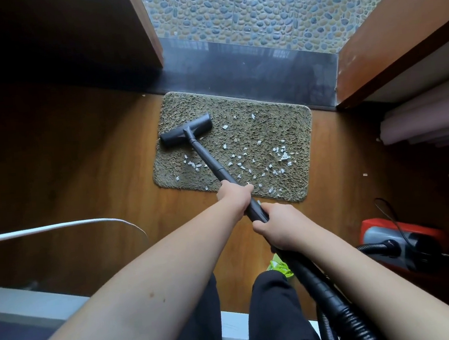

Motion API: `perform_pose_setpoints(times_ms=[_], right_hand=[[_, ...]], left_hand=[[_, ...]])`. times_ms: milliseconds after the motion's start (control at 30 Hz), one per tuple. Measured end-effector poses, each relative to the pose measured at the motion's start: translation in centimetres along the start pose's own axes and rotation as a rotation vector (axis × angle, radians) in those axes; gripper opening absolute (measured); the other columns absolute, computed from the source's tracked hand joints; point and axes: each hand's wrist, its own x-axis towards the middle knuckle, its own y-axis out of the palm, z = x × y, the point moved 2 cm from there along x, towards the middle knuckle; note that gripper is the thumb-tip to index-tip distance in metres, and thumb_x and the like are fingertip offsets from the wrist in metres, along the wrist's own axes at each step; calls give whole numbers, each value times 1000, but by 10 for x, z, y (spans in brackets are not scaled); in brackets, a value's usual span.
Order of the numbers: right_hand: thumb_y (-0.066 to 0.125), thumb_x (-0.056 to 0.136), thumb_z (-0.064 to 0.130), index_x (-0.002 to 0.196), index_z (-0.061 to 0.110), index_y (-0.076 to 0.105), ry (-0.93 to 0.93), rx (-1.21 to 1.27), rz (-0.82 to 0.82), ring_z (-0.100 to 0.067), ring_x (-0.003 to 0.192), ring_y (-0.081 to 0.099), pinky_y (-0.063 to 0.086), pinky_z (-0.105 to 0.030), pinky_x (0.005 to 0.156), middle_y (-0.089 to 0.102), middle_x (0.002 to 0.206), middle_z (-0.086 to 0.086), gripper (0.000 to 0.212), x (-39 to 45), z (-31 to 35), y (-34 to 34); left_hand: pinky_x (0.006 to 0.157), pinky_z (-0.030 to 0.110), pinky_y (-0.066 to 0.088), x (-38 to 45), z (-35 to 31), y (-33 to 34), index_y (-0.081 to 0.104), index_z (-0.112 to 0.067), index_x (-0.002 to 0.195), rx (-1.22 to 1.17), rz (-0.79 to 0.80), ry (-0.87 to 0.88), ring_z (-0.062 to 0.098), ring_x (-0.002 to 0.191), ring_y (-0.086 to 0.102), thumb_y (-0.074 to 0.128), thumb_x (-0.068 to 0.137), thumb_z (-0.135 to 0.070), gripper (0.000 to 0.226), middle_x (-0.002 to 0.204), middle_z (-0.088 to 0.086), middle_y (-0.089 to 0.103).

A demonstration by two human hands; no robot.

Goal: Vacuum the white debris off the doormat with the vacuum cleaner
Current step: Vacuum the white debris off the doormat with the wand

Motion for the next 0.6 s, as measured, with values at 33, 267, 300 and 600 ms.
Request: perform_pose_setpoints(times_ms=[33, 267, 300, 600], right_hand=[[49, 89, 31, 96, 15, 51, 2, -16, -2, -26, 71, 69, 59, -38, 70, 66, 91, -9, 17, -2, -2, 0], [48, 90, 31, 82, 20, 42, 10, -52, -10, -18, 62, 55, 44, -31, 56, 56, 76, 0, 15, -19, -29, 5], [48, 90, 31, 80, 21, 40, 13, -53, -9, -18, 62, 53, 42, -31, 55, 55, 75, 0, 16, -21, -33, 5], [48, 90, 31, 90, 18, 47, 38, 25, 5, -22, 62, 59, 51, -31, 60, 62, 81, -2, 13, -43, -56, 12]], left_hand=[[79, 38, 56, -2, 1, 2, 49, -6, 125, 4, 5, 2, 33, 106, 60, 68, 88, -29, 47, 124, 15, 57], [57, 33, 49, -20, 16, 22, 47, -10, 123, 19, 50, 4, 30, 89, 58, 67, 89, -28, 44, 116, 13, 59], [58, 33, 51, -22, 18, 26, 47, -10, 122, 19, 57, 6, 30, 89, 58, 67, 88, -28, 43, 116, 13, 59], [62, 34, 55, -37, 37, 44, 42, -11, 130, 17, 106, 24, 28, 84, 60, 65, 87, -26, 51, 102, 9, 59]])
